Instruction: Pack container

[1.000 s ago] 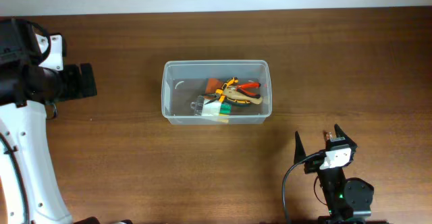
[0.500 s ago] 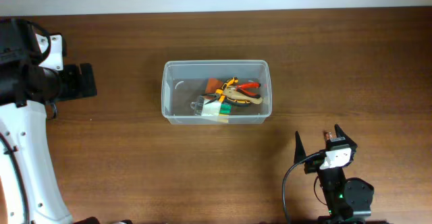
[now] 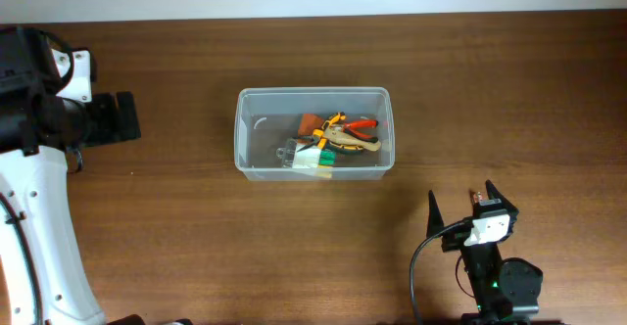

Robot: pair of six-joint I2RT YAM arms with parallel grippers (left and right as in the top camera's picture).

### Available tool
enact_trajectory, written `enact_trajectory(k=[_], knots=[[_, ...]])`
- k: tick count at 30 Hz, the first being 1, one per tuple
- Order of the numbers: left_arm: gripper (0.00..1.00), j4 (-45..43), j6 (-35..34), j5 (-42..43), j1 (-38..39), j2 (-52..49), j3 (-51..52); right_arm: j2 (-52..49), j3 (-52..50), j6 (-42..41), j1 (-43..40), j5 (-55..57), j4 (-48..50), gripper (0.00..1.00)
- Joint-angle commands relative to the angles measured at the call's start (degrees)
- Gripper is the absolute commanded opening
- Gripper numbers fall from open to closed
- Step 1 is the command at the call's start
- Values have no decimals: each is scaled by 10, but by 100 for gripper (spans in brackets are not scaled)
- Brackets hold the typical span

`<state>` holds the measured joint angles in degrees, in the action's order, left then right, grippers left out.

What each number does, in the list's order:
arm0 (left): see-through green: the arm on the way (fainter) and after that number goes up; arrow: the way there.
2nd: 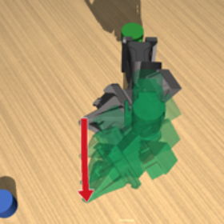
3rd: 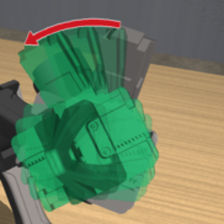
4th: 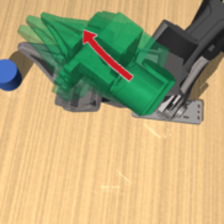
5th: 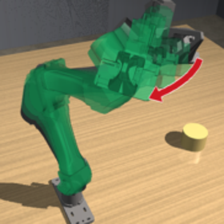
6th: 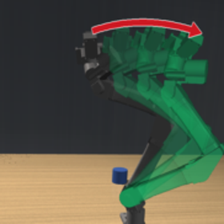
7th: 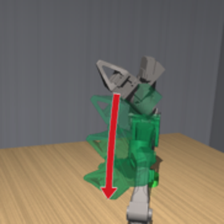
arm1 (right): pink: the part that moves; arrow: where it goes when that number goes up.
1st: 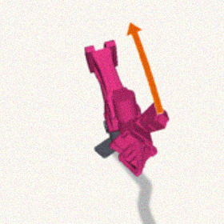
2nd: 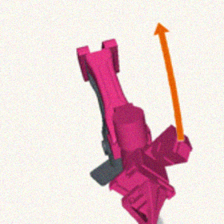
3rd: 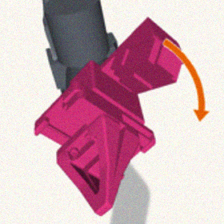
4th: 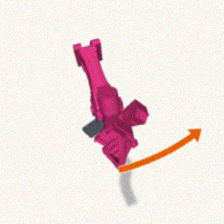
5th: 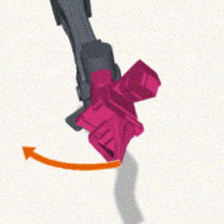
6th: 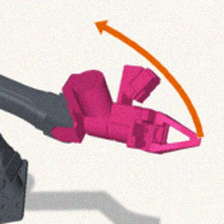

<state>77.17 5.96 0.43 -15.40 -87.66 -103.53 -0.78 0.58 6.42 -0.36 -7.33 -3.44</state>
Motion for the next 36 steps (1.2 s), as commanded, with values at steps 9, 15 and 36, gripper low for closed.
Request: enact_trajectory(k=[9, 15, 36], knots=[[99, 1, -7, -4, -3, -4, -8, 6, -3, 2, 3, 7, -5, 99], [99, -17, -8, -3, 1, 10, 3, 6, -3, 2, 3, 7, -5, 99], [99, -619, -8, 33, 120, 521, 649, 6, -3, 2, 3, 7, -5, 99]])
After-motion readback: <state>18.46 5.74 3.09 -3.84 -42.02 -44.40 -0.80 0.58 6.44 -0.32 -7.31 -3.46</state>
